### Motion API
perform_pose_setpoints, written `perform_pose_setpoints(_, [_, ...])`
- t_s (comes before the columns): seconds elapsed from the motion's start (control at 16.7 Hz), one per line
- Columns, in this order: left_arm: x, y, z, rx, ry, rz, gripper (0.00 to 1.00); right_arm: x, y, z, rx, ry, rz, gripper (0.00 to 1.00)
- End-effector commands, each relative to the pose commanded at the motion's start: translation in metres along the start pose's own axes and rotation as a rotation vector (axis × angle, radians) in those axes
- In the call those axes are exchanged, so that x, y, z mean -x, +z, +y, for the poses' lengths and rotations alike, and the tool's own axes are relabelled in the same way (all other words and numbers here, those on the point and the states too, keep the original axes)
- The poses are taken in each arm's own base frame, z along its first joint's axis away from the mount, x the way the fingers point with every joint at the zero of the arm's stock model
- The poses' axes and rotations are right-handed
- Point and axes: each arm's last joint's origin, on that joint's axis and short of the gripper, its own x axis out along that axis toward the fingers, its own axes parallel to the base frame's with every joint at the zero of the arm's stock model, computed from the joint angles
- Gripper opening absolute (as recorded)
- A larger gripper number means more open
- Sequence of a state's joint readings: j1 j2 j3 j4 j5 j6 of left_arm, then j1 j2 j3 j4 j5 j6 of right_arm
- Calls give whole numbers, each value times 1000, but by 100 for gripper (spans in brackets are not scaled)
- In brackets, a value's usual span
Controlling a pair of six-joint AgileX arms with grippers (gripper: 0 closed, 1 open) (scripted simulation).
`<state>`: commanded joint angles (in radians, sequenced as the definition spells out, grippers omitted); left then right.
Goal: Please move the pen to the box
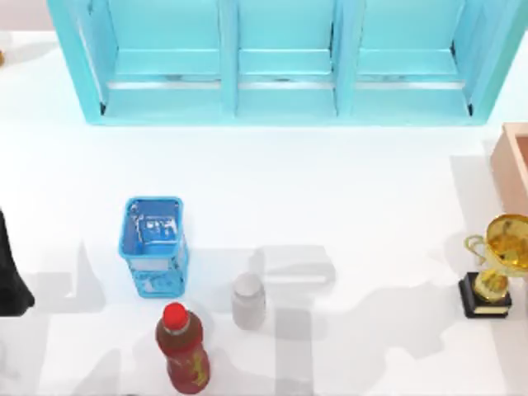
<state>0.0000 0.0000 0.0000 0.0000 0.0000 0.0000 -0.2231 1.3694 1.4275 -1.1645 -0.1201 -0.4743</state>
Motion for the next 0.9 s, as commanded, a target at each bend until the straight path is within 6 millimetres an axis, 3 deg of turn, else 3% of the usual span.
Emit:
perform_pose_setpoints(0.54, [0,0,0,0,0,0,100,-57,-16,3,-1,-5,-5,0])
perform_pose_setpoints(0.84, [0,0,0,0,0,0,100,-59,-17,4,0,-5,-4,0])
perform_pose_setpoints(0.9, [0,0,0,0,0,0,100,-59,-17,4,0,-5,-4,8])
